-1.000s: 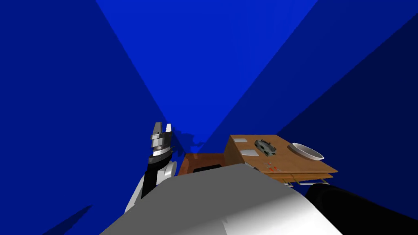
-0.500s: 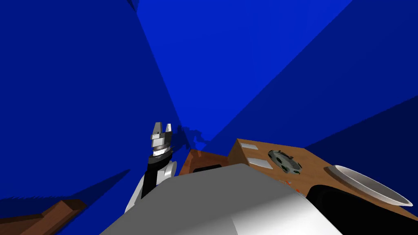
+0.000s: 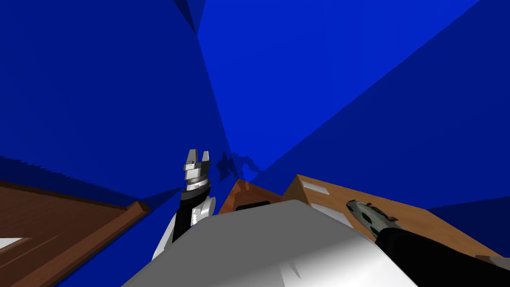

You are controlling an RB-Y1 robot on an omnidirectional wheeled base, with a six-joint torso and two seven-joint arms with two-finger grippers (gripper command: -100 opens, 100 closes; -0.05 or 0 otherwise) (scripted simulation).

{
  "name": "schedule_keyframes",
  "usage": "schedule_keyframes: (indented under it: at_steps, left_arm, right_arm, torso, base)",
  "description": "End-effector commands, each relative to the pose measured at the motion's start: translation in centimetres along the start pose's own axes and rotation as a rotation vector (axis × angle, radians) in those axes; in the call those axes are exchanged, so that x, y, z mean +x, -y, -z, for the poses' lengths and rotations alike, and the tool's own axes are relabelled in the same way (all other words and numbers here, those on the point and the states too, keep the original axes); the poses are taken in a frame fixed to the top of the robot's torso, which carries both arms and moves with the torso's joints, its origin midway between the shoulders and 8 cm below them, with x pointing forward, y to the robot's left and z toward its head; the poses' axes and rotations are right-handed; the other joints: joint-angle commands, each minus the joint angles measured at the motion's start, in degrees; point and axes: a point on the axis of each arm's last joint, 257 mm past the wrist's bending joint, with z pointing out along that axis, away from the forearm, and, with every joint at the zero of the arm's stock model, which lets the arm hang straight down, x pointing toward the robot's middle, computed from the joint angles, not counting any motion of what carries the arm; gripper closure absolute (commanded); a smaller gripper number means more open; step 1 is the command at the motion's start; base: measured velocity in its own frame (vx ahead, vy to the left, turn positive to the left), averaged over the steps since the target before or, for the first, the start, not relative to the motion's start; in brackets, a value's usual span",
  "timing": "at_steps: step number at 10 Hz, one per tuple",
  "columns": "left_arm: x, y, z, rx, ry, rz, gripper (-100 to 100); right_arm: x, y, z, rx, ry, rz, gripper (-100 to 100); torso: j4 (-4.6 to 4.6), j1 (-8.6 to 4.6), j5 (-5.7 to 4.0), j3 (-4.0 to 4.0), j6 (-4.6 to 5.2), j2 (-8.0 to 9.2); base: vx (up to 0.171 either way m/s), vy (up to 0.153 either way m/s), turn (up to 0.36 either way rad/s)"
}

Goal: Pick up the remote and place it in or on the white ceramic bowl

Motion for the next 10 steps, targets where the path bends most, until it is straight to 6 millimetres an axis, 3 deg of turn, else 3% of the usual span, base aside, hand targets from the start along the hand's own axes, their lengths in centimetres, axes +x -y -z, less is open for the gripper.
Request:
schedule_keyframes:
  at_steps: [1,2,3,4,5,6,7,10]
  left_arm:
    - [0.0,0.0,0.0,0.000,0.000,0.000,0]
    - [0.0,0.0,0.0,0.000,0.000,0.000,0]
    - [0.0,0.0,0.0,0.000,0.000,0.000,0]
    - [0.0,0.0,0.0,0.000,0.000,0.000,0]
    - [0.0,0.0,0.0,0.000,0.000,0.000,0]
    - [0.0,0.0,0.0,0.000,0.000,0.000,0]
    - [0.0,0.0,0.0,0.000,0.000,0.000,0]
    - [0.0,0.0,0.0,0.000,0.000,0.000,0]
  right_arm:
    - [2.8,2.0,1.5,0.036,-0.088,0.052,-100]
    - [3.1,2.0,1.6,0.036,-0.099,0.066,-100]
    - [4.9,3.7,3.0,0.068,-0.168,0.104,-100]
    - [5.2,3.8,3.1,0.066,-0.179,0.119,-100]
    - [6.8,5.5,4.6,0.095,-0.246,0.156,-100]
    - [7.1,5.5,4.6,0.093,-0.257,0.171,-100]
    - [8.5,7.1,6.1,0.117,-0.321,0.208,-100]
    - [10.3,8.5,7.8,0.132,-0.401,0.269,-100]
  torso:
    - [0.00,0.00,0.00,0.00,0.00,0.00]
    - [0.00,0.00,0.01,0.00,-0.03,0.00]
    - [0.00,0.01,0.00,0.00,0.02,-0.01]
    - [0.00,0.00,0.00,0.00,-0.03,0.00]
    - [0.00,0.02,0.01,0.00,0.03,-0.01]
    - [0.00,0.01,0.01,0.00,-0.02,0.00]
    - [0.00,0.03,0.01,-0.01,0.04,-0.01]
    - [0.00,0.04,0.01,-0.01,-0.01,-0.01]
  base:
    - [-0.014,-0.021,0.415]
    - [-0.012,-0.024,0.228]
    - [-0.017,-0.018,0.350]
    - [-0.016,-0.020,0.260]
    - [-0.021,-0.016,0.354]
    - [-0.015,-0.019,0.217]
    - [-0.021,-0.009,0.380]
    - [-0.020,-0.015,0.223]
